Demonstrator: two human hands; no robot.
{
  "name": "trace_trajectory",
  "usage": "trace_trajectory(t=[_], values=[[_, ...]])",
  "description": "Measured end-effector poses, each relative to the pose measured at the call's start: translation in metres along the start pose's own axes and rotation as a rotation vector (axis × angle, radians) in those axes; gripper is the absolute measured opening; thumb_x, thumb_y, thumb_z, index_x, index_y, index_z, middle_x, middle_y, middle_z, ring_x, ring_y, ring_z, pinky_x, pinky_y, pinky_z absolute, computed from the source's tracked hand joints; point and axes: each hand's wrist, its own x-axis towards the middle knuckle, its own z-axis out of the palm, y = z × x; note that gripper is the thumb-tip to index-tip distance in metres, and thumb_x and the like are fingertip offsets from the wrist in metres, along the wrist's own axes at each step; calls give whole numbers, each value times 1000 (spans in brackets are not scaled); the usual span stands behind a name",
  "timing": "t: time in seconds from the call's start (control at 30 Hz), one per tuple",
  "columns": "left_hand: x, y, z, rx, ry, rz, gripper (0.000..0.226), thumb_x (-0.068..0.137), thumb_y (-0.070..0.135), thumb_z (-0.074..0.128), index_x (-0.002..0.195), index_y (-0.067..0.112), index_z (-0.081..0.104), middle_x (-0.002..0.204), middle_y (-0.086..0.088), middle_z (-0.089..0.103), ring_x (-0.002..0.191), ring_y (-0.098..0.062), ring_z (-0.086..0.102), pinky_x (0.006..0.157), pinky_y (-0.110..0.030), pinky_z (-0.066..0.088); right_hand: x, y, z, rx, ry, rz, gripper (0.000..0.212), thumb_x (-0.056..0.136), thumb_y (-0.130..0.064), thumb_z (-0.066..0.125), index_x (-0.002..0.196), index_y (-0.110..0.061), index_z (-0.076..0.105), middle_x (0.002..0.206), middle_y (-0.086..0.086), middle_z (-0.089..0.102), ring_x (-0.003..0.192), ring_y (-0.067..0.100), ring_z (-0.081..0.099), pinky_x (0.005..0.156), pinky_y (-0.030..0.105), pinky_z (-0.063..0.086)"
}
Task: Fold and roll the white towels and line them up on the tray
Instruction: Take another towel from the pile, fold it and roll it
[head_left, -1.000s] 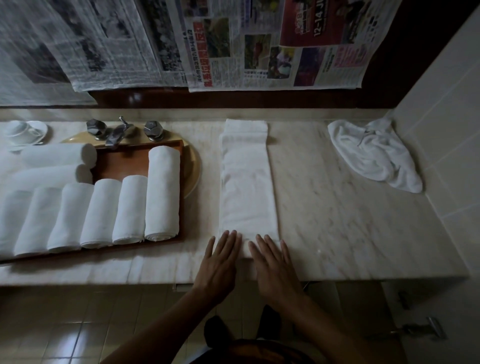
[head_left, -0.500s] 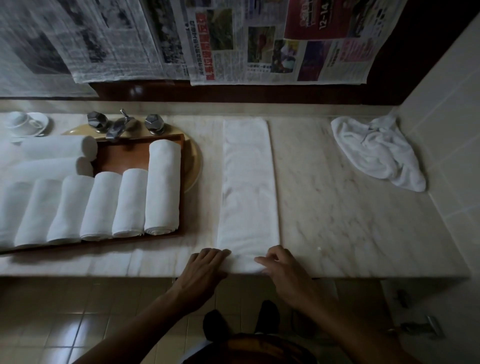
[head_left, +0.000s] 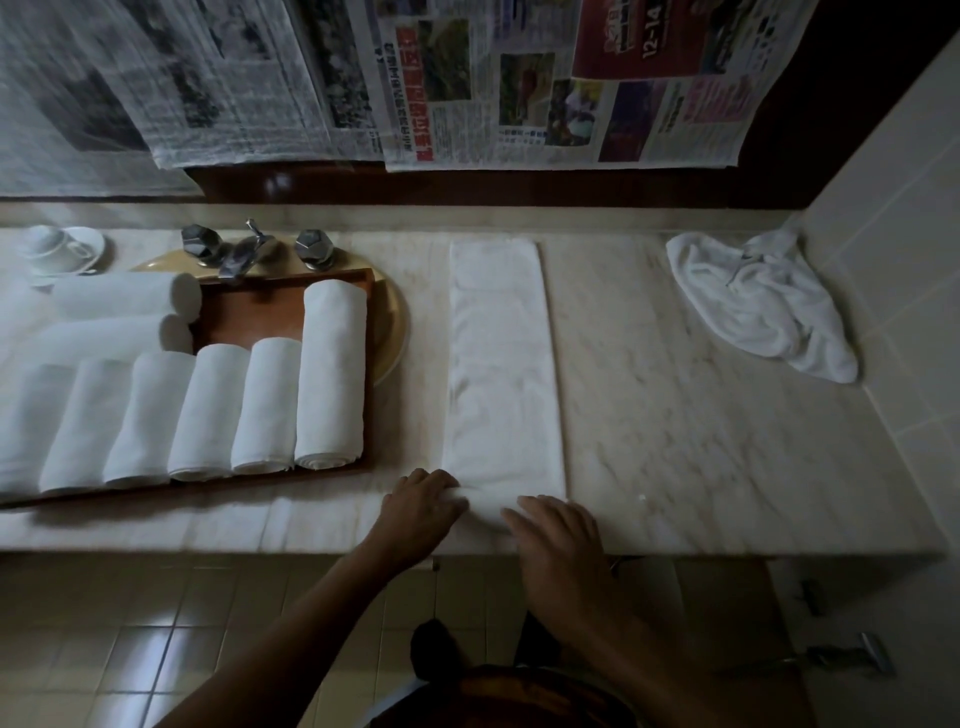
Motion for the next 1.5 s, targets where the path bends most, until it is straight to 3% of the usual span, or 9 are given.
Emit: trace_trajectory(t=[0.13,0.23,0.37,0.5,0.7,0.83,1.07,1.23,1.5], values=[[-16,-3,22,288,275,250,55,95,47,62,143,21,51,138,-5,55,124,-24,53,102,-42,46,-14,6,13,-74,-183,3,70,81,-11,32,148,-19,52,159,8,43,149,33,36,116,56,20],[-26,-1,44,544,247,428,79,81,37,79,150,17,46,154,-12,50,142,-33,49,109,-49,45,-11,14,17,-69,-200,-18,72,83,-9,31,153,-20,46,166,6,33,155,32,22,120,56,14],[-19,-2,53,619,189,363,92,76,28,82,157,13,39,162,-14,39,150,-33,36,113,-53,39,3,24,20,-56,-239,-16,72,89,-10,32,160,-22,31,170,6,20,158,29,10,123,55,7],[-5,5,42,559,153,349,78,91,29,70,159,12,36,164,-14,36,152,-33,33,115,-52,42,28,37,23,-114,-255,-41,66,96,-21,55,159,-17,33,168,10,27,157,31,18,123,54,9],[18,8,16,468,33,359,67,103,50,29,161,15,28,166,-7,30,154,-24,26,124,-40,27,57,53,14,-74,-350,-77,55,105,-26,44,158,-17,34,160,6,40,147,27,36,121,52,28],[6,6,9,391,6,341,63,107,48,37,159,14,28,163,-4,35,150,-20,32,120,-41,30,55,46,1,16,-408,-16,51,106,-33,50,154,-18,39,150,4,50,138,24,45,120,45,28],[-35,-14,17,148,-18,282,62,97,65,22,137,29,52,137,15,52,126,-3,44,104,-32,34,26,38,-15,145,-481,41,37,103,-41,51,139,-32,55,135,-10,54,127,16,45,105,39,37],[-26,-1,18,-4,42,88,58,87,67,33,121,32,63,118,13,53,112,-11,43,93,-38,41,38,40,-14,168,-495,145,35,106,-42,41,137,-37,58,127,-11,52,122,16,44,99,39,38],[-15,11,18,-118,128,-98,59,77,71,43,114,33,70,111,2,61,106,-22,55,91,-45,52,22,7,-11,23,-45,113,40,81,-33,84,119,-25,73,118,0,70,113,26,62,87,45,55]])
